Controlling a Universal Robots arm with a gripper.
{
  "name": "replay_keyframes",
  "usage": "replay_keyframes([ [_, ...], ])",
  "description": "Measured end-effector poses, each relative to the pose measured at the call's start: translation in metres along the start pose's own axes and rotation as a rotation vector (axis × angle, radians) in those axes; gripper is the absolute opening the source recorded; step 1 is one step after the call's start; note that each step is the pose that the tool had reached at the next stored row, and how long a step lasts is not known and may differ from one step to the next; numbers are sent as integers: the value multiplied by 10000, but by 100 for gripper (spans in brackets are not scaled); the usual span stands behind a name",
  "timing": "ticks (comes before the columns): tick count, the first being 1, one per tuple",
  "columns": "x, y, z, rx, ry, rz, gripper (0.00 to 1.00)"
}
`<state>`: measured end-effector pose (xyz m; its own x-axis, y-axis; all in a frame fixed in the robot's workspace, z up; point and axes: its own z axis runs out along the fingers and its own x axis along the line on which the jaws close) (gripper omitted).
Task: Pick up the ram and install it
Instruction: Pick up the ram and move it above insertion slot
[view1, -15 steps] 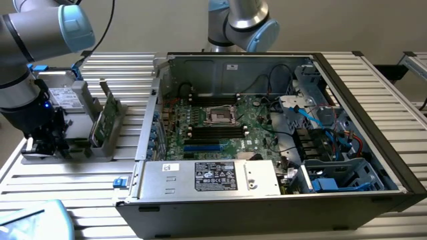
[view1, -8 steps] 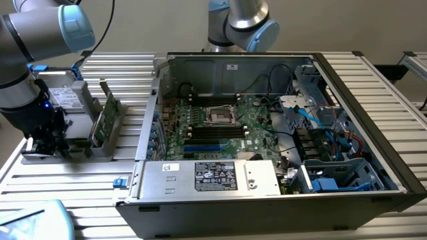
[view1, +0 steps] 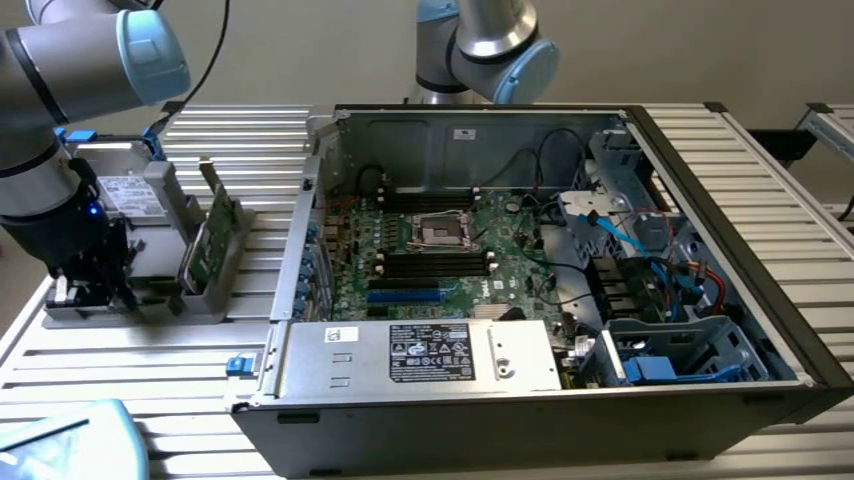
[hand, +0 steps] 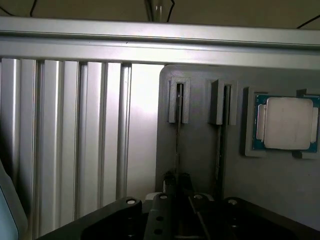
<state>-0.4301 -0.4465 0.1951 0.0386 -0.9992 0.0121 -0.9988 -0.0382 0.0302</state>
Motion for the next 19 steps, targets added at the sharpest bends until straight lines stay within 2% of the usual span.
replay_keyframes([
  [2, 0, 0, 0, 0, 0, 0, 14],
  [17, 0, 0, 0, 1, -1, 0, 14],
  [19, 0, 1, -26, 3, -10, 0, 14],
])
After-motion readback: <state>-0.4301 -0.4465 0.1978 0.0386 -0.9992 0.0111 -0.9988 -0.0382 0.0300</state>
